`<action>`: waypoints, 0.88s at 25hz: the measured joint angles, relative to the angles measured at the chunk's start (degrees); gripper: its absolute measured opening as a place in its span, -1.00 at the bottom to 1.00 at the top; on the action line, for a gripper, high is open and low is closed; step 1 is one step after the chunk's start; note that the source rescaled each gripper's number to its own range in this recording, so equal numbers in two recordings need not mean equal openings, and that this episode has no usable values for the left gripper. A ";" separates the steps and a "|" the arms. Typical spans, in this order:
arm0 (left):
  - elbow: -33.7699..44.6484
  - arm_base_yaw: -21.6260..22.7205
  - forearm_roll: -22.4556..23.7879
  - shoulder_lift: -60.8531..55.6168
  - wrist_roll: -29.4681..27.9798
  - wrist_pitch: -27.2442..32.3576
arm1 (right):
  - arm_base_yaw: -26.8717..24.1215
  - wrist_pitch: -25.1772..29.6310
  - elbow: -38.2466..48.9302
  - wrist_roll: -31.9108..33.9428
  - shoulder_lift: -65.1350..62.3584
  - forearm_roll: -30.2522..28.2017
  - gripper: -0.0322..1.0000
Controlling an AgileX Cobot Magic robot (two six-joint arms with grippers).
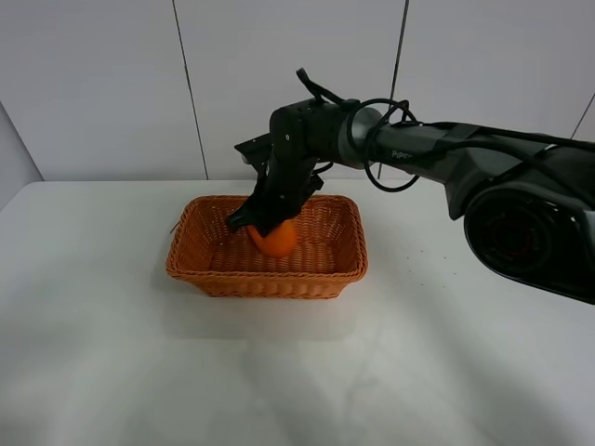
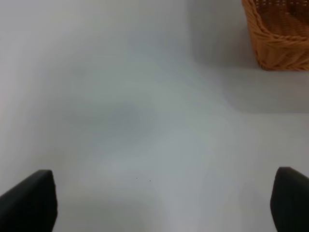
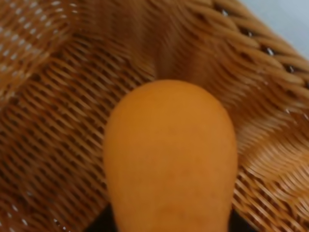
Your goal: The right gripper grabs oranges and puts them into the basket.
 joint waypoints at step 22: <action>0.00 0.00 0.00 0.00 0.00 0.00 | -7.80 18.99 -22.12 1.39 -0.40 0.21 1.00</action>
